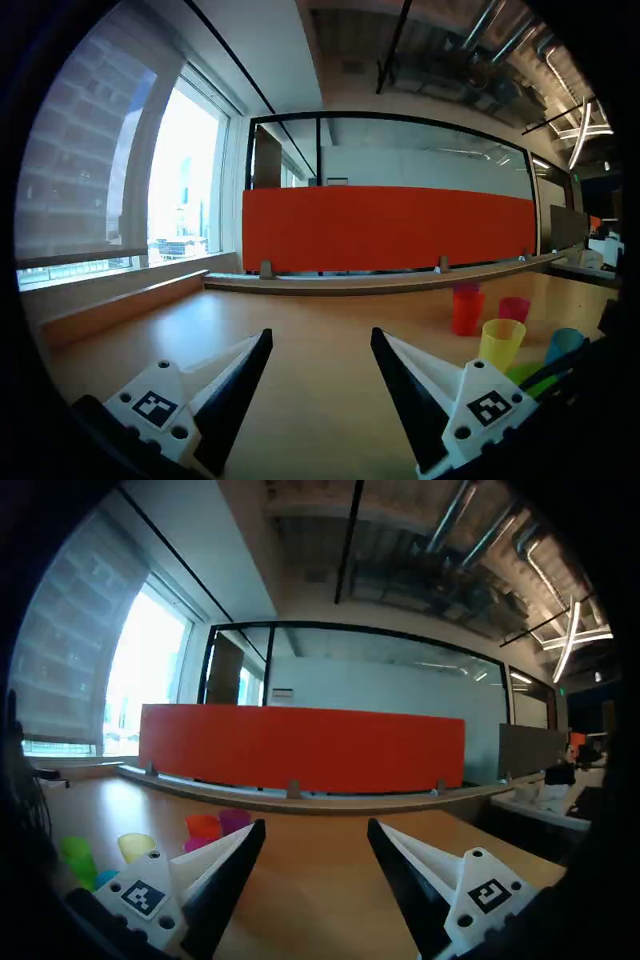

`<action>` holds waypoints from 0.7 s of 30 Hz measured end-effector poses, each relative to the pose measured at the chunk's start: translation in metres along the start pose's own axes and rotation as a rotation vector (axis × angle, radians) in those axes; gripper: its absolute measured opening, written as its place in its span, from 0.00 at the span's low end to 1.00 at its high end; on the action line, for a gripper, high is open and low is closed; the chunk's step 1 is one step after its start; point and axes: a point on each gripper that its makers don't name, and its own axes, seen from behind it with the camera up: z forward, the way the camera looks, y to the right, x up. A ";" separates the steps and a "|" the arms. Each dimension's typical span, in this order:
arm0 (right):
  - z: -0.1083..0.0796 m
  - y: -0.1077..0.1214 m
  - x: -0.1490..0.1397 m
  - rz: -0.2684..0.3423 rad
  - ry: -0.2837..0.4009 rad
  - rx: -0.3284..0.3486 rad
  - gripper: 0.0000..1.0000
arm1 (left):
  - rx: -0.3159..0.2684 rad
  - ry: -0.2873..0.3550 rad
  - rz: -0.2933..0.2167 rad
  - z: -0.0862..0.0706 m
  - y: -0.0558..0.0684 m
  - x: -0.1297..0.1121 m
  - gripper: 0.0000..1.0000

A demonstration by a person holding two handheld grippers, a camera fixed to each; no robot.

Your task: Pour water

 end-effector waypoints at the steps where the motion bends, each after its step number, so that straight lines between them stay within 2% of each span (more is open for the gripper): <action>1: 0.000 0.001 -0.002 0.006 -0.002 -0.003 0.98 | 0.000 0.000 0.000 0.000 0.000 0.000 0.91; 6: 0.002 0.003 -0.014 0.033 -0.016 -0.003 0.98 | 0.000 0.000 0.000 0.001 -0.001 0.000 0.91; 15: 0.003 -0.003 -0.033 0.040 -0.041 0.012 0.99 | 0.000 0.000 0.000 0.000 0.000 0.000 0.91; 21: 0.008 0.006 -0.046 0.045 -0.058 0.001 1.00 | 0.000 0.000 0.000 0.000 0.000 0.000 0.91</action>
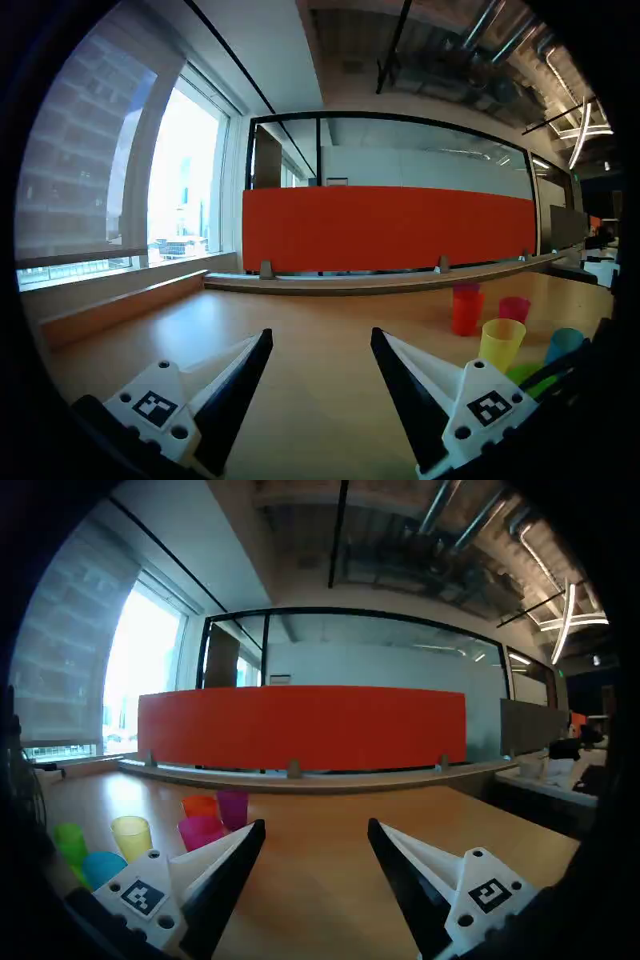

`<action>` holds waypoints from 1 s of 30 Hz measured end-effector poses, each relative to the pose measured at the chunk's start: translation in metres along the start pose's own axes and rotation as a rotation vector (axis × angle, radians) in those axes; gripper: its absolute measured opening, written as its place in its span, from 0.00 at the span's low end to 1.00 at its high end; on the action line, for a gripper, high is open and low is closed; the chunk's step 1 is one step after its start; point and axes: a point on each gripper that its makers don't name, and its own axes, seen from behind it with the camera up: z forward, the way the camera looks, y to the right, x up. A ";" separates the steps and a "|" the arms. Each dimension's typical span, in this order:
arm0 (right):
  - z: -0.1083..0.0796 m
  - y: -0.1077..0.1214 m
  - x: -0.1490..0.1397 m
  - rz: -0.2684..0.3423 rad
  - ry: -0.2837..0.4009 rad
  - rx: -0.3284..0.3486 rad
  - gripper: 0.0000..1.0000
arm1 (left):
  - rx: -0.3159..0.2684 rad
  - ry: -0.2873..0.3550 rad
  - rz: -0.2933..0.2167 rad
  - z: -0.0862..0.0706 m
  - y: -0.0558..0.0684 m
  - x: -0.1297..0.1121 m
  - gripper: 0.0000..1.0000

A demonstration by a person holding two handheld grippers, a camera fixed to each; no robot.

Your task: Pour water

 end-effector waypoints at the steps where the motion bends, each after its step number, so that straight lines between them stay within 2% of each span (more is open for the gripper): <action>1: 0.001 0.002 -0.001 0.003 -0.002 -0.001 0.99 | 0.000 0.000 0.000 0.000 0.000 0.000 0.91; 11: 0.006 0.012 -0.011 0.019 -0.013 -0.003 0.99 | 0.000 0.000 0.000 0.000 0.000 0.000 0.91; 20: 0.005 0.013 -0.005 -0.003 -0.003 0.002 0.99 | 0.000 0.000 0.000 0.000 0.001 0.000 0.91; 30: 0.005 0.017 -0.008 0.006 -0.004 -0.002 0.99 | 0.000 0.000 0.000 0.000 0.000 0.000 0.91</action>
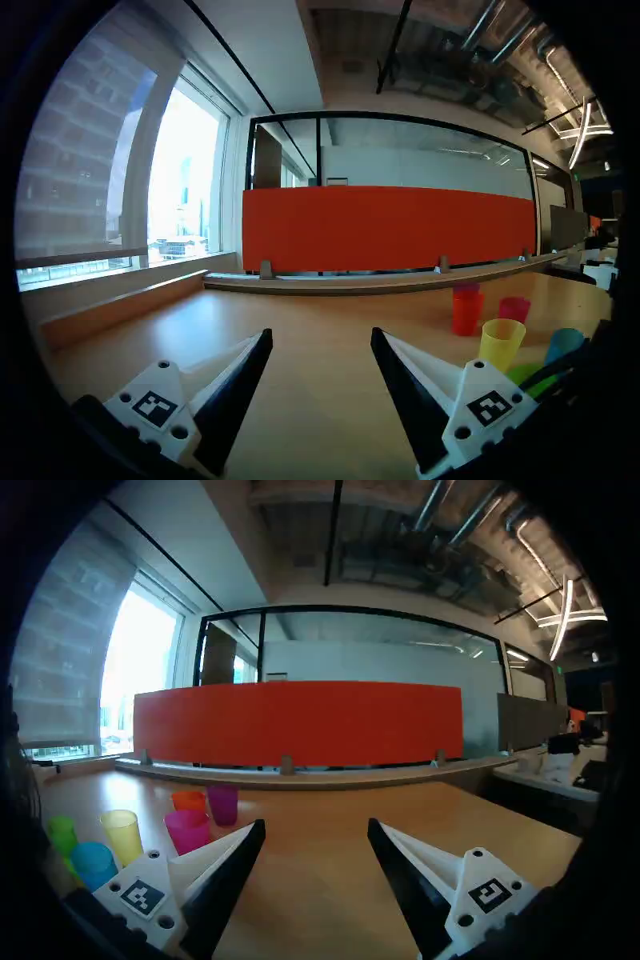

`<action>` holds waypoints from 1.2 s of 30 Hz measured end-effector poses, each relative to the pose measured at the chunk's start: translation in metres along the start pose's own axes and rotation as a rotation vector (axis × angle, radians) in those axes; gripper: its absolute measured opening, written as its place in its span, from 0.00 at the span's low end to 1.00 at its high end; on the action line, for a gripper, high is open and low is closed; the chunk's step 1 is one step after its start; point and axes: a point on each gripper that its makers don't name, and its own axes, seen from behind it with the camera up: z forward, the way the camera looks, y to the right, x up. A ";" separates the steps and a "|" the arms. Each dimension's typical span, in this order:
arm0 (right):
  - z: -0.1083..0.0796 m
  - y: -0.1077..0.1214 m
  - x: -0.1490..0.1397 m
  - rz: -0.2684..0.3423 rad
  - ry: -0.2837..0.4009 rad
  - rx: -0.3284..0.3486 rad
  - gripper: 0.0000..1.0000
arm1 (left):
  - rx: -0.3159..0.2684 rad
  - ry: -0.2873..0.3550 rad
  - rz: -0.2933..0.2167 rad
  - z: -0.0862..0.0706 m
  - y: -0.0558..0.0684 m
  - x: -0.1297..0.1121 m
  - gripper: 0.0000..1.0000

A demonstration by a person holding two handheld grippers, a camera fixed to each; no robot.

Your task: Pour water

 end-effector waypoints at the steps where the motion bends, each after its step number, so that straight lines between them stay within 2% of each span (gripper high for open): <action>1: 0.000 0.000 -0.001 -0.001 -0.001 0.000 0.99 | 0.000 0.000 0.000 0.000 0.000 0.000 0.91; 36: 0.001 -0.003 -0.003 -0.005 -0.016 -0.003 0.99 | 0.000 0.000 0.000 0.000 0.000 0.000 0.91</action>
